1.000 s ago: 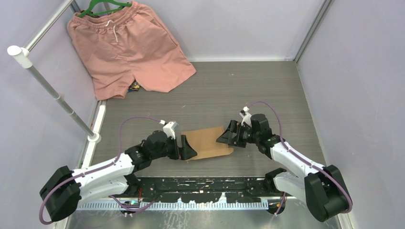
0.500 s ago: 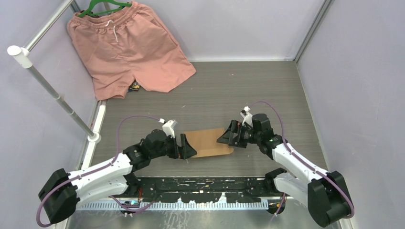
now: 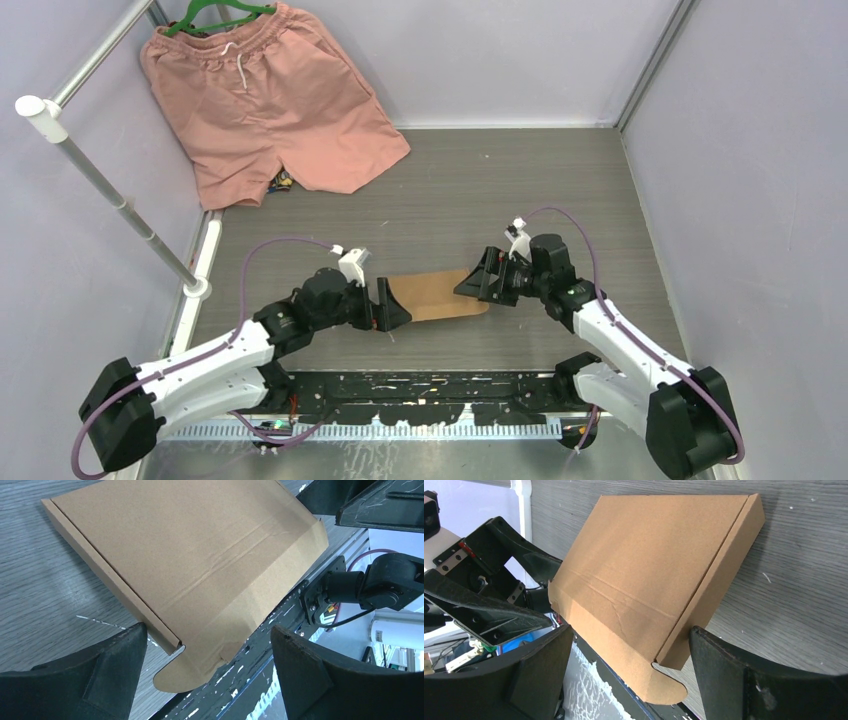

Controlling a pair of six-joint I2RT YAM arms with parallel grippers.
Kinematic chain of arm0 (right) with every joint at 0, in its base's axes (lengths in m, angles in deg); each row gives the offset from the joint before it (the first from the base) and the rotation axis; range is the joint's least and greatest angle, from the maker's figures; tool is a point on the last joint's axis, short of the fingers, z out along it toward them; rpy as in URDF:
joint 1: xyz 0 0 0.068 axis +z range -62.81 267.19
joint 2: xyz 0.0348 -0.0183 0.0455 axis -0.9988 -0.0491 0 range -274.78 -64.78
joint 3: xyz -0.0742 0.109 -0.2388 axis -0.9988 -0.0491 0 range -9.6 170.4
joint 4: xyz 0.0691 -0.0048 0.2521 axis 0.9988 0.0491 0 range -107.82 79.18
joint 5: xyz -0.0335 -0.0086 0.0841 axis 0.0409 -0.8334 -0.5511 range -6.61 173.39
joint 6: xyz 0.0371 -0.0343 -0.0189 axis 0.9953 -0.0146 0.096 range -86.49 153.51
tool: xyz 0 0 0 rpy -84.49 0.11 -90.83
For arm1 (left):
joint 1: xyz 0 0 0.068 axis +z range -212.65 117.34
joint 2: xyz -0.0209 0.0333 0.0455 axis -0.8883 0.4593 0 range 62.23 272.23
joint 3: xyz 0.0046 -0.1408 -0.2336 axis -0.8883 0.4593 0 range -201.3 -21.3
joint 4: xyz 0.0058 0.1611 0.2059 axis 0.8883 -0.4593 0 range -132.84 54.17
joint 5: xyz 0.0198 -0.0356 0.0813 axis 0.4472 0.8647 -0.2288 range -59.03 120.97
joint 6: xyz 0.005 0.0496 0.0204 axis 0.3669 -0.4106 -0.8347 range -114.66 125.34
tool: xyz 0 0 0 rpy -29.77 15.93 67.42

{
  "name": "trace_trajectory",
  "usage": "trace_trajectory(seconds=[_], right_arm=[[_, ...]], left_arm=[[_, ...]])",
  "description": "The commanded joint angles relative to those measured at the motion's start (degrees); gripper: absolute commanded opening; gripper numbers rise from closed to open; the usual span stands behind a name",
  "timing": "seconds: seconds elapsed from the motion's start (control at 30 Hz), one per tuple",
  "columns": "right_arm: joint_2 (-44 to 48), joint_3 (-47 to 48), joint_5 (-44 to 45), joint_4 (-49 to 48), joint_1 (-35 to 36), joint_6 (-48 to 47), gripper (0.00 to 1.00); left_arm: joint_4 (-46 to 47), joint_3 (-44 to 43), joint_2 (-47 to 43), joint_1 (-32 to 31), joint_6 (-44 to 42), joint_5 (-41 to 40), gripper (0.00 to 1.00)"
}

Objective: Fold the paper box
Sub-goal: Close the paper box at the center of the board.

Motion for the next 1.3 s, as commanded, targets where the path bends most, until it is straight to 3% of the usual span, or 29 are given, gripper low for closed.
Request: trace_trajectory(seconds=[0.0, 1.27], right_arm=[[1.46, 3.13, -3.53, -1.17, 0.38, 1.46, 0.91], [3.96, 7.85, -5.5, 2.44, 0.36, 5.1, 0.9]], left_arm=[[3.66, -3.44, -1.36, 0.06, -0.6, 1.39, 0.93], [-6.79, -14.2, -0.09, 0.06, -0.2, 3.15, 0.93]])
